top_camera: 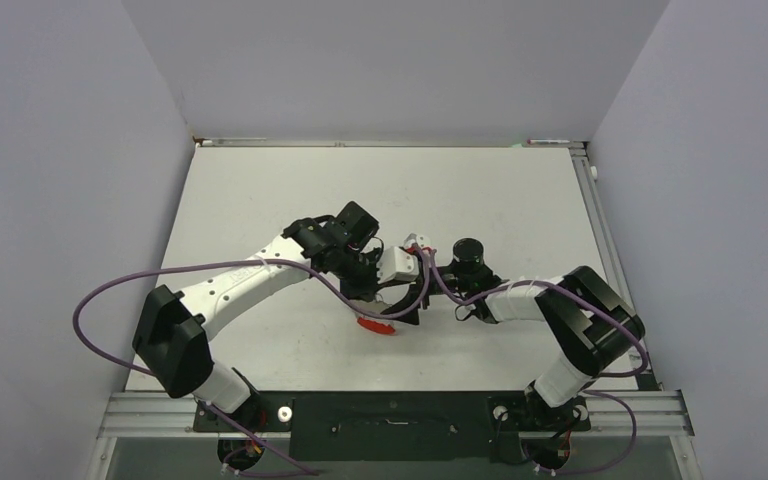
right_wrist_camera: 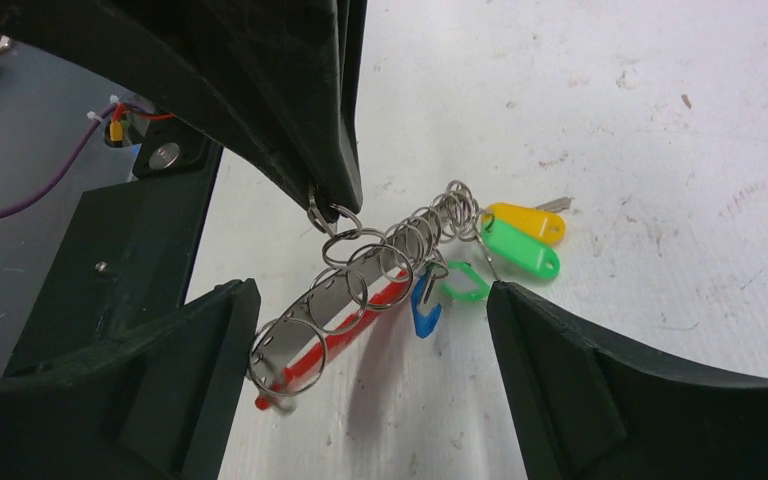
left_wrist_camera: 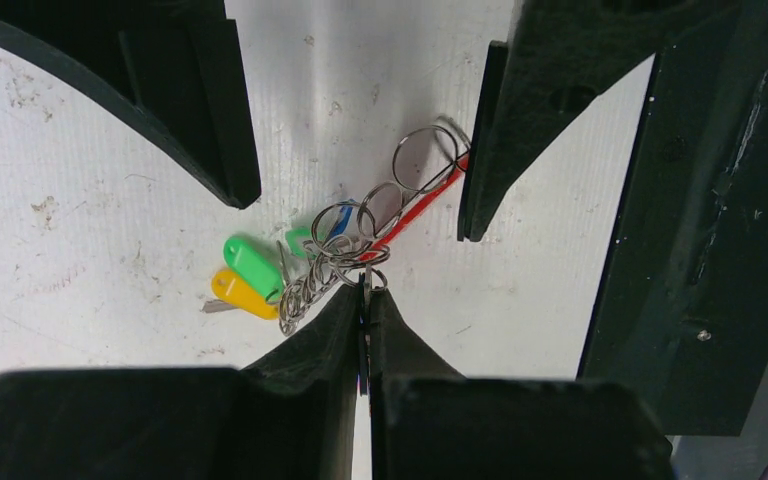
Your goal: Remove the keys from the keyring
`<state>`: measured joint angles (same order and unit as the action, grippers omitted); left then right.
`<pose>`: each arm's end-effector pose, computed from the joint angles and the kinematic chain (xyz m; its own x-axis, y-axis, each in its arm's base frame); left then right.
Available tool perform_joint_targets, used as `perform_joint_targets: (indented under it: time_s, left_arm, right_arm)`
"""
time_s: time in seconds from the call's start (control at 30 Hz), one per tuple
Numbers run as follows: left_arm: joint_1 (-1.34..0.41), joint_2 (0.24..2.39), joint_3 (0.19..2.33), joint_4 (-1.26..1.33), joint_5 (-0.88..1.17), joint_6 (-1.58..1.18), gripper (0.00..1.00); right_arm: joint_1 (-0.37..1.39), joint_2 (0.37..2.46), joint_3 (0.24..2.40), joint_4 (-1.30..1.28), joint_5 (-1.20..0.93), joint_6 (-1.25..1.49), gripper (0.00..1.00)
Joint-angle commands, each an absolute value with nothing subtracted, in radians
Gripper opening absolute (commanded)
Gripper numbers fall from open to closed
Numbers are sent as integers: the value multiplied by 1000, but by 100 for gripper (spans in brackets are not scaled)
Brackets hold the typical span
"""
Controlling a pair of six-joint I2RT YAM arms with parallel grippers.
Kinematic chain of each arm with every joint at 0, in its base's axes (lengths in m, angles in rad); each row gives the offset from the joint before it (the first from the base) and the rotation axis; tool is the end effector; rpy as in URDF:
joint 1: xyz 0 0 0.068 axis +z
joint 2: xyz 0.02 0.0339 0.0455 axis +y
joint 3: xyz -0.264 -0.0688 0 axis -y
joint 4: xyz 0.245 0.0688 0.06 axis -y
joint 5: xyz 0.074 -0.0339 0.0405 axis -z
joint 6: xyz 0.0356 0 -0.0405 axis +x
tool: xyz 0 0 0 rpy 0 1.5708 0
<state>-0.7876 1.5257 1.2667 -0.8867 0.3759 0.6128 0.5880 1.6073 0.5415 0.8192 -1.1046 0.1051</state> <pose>0.2056 -0.2250 0.2749 -0.0852 0.8439 -0.5297 0.9963 0.0778 -0.0364 0.2220 0.1862 0.1700 -0.3038 -0.1458 -0.9415 -0.9434 -0.0917 0.3186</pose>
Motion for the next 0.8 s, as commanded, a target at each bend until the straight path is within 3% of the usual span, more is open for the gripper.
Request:
perform_joint_targets:
  time_s: [0.0,0.4,0.53,0.63,0.77]
  left_arm:
    - [-775,1465,1292,-883,455,627,0]
    - [-745,1429,1280,-944,557,704,0]
    - [-696,1439,1300,-999,646,741,0]
    - [-673,1450,1318,-1082,677,770,0]
    - [-672,1481,1359,-1195,687,831,0]
  right_arm:
    - [608,1621,537,1020,-1107,103,84]
    - [659,1622,512,1057,-1135,-11,67]
    - [664,1626,507,1106,-1141,18,46]
    - [663,1627,516,1046,-1134,-37,39]
    - [661,1621,510,1008,-1111,-77,18]
